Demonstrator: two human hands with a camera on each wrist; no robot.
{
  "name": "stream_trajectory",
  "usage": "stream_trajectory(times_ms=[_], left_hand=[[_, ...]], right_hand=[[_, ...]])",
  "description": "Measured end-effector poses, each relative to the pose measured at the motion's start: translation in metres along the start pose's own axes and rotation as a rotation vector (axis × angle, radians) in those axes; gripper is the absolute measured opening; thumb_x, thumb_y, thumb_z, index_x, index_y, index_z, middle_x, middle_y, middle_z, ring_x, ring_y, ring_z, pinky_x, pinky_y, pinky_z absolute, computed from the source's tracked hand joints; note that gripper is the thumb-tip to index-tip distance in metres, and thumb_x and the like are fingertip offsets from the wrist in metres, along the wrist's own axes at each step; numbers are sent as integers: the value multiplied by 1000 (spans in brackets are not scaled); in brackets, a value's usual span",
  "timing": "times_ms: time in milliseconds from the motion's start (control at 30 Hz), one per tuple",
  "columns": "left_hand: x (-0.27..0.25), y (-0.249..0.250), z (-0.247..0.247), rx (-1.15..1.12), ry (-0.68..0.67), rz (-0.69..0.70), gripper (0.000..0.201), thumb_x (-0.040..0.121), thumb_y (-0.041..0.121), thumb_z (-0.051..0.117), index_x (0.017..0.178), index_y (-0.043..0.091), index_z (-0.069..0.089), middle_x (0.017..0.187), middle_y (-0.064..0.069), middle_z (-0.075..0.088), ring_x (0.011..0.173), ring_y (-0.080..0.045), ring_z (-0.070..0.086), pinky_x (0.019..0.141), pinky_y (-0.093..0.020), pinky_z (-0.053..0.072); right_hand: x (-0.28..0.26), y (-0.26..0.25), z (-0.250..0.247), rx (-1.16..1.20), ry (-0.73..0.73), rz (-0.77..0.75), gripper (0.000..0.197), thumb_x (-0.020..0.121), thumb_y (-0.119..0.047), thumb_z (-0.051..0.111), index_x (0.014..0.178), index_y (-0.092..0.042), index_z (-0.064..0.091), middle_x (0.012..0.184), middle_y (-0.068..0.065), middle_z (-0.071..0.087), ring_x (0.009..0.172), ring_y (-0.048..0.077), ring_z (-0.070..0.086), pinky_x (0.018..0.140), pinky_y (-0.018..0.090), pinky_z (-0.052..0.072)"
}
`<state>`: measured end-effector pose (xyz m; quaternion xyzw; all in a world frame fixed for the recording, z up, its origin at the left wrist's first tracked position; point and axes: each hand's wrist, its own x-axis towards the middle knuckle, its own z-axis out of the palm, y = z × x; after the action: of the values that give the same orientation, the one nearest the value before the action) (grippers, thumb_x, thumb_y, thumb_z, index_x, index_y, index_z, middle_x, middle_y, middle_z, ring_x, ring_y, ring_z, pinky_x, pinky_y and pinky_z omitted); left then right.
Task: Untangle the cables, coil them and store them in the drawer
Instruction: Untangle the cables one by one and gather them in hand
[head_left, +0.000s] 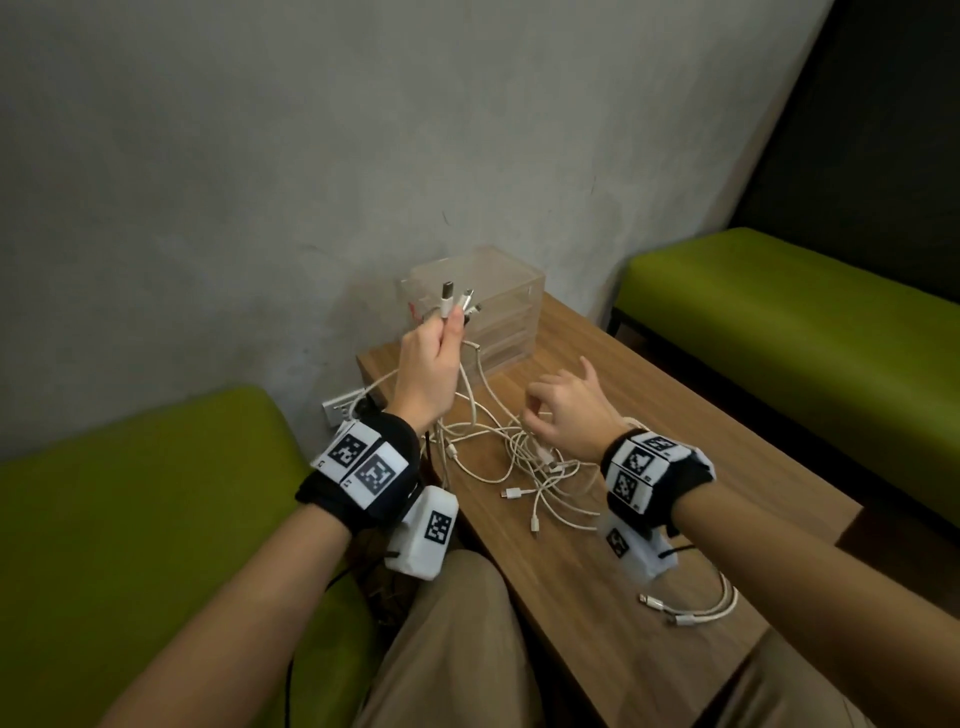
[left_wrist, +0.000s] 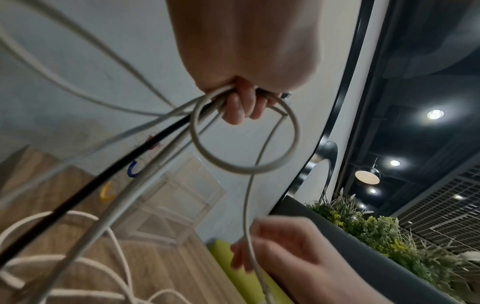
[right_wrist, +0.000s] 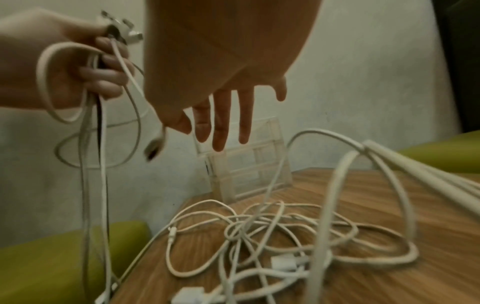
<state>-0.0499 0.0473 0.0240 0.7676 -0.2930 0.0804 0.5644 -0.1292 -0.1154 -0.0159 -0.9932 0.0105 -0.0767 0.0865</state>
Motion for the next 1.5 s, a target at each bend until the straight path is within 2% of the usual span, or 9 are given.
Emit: stream_trajectory(times_ms=[233,333,433,733,833,933,1067,1233,1500], left_hand=[[-19,-7,15,46,-166,-93,41,99,28,34,77,1,56,71,-8,56,71,-23,54,59,-16,37],[-21,-2,8,-10,-90,-97,41,99,26,36,83,-5,58,84,-24,64,86,-34,62,77,-41,48],[-29,6,-24,62,20,15,39,99,24,36,81,-3,58,74,-19,62,73,-31,59,68,-36,43],[-37,-2,-119,-129,419,1,39,96,40,30,64,29,48,56,5,44,42,-3,37,49,-31,32],[-38,-8,-118,-96,316,-45,35,95,42,29,67,26,45,59,8,46,46,-2,41,52,-26,35],[-38,-13,-108,-87,234,-62,32,97,31,31,70,24,46,60,5,48,49,-2,46,52,-16,38],[-32,-14,-102,-93,91,-80,31,98,27,33,70,22,47,47,9,42,39,-2,41,42,-13,33],[-30,-13,-104,-278,-85,-155,30,98,24,32,73,19,47,37,11,40,35,0,35,38,-13,30],[-29,-21,-112,-359,124,-117,31,91,38,34,73,17,47,42,9,35,38,-2,28,39,-17,26]], right_hand=[[0,-35,1,418,47,-229,35,90,-32,36,112,-9,51,100,4,62,83,14,56,84,30,44],[1,-49,8,514,52,-199,23,98,-18,38,90,-4,54,74,3,56,58,4,47,63,27,37],[7,-68,14,603,75,-195,28,99,-18,36,74,-18,47,61,-6,49,53,5,45,56,18,36],[42,-126,34,83,-467,-178,31,94,-20,45,120,-5,47,123,18,53,113,33,52,88,36,42],[50,-137,23,244,-288,-239,52,91,-28,49,138,-12,33,136,13,44,126,28,42,103,38,36],[50,-153,6,614,-88,-399,81,77,-75,31,130,-15,42,123,4,53,112,16,51,97,32,41],[49,-156,0,905,22,-312,47,85,-34,44,127,-14,42,114,-2,61,104,10,59,95,41,47],[45,-149,4,812,241,-328,60,92,-20,52,143,-21,21,133,-9,41,122,0,44,105,18,36],[50,-131,10,568,294,-311,17,93,-13,50,85,-3,60,79,8,61,71,15,54,70,27,44]])
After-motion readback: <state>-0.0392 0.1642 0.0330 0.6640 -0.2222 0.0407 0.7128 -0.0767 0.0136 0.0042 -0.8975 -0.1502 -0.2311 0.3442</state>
